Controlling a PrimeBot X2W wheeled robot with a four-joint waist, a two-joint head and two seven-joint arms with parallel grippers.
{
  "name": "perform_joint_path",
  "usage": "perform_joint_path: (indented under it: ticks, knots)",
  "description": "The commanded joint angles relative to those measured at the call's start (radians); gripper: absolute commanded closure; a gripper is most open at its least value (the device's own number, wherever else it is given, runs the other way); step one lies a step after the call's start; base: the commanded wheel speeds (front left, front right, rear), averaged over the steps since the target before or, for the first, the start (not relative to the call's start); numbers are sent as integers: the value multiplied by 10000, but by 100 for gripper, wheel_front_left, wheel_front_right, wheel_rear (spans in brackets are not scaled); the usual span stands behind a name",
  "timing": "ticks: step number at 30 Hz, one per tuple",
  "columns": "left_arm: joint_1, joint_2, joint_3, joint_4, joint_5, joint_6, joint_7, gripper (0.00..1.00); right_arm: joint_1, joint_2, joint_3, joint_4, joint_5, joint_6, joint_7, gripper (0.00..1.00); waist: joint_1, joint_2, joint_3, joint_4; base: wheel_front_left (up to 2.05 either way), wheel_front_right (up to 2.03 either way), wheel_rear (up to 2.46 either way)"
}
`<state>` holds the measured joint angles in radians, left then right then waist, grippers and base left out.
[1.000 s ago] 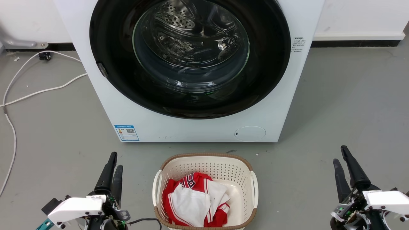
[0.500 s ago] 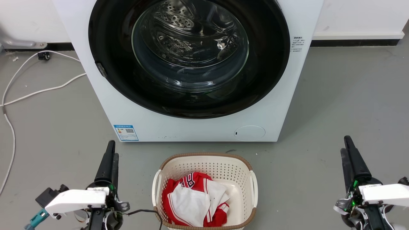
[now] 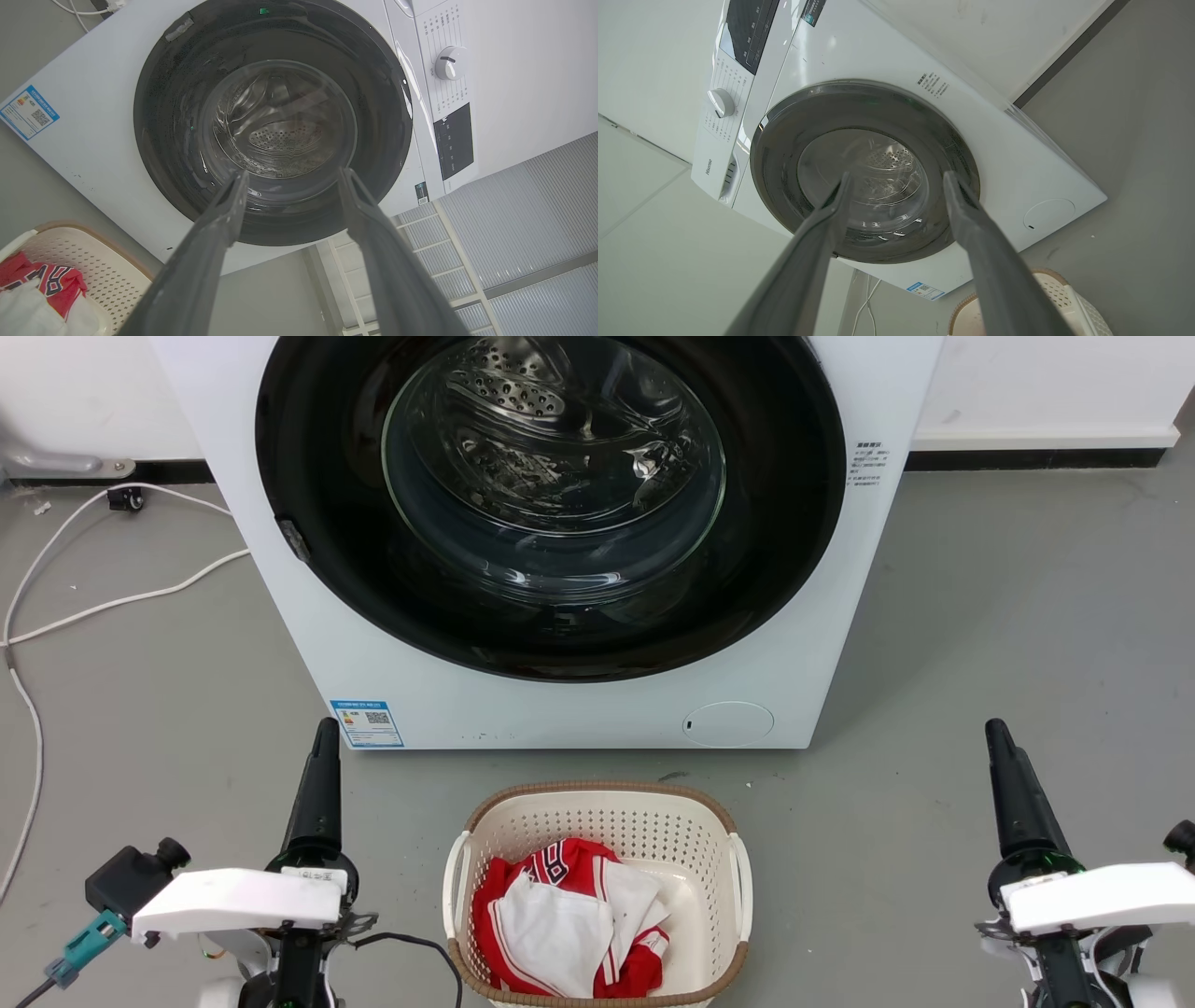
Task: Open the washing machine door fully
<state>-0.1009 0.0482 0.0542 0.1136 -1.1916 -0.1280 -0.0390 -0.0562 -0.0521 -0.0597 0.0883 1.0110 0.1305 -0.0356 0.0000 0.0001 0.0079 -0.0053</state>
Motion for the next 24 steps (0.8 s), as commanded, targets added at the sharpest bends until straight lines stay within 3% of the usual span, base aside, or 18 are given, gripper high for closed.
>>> perform_joint_path:
  ticks: [1, 10, 24]
  knots:
    - [-230, 33, 3, -206, 330, -21, -71, 0, -77, -17, 45, -235, -357, 2, -100, 0, 0, -1, -1, 3, 0, 0, 0]
    - [-129, 32, -184, -358, 2693, -13, -386, 0, 49, -8, 170, -257, -2494, 2, -413, 0, 0, -1, 1, -10, 0, 0, 0]
    - [-25, 86, -684, -295, 5775, 339, -817, 0, 202, -1, 305, -449, -5187, 2, -645, 0, 0, -1, 27, -34, 0, 0, 0]
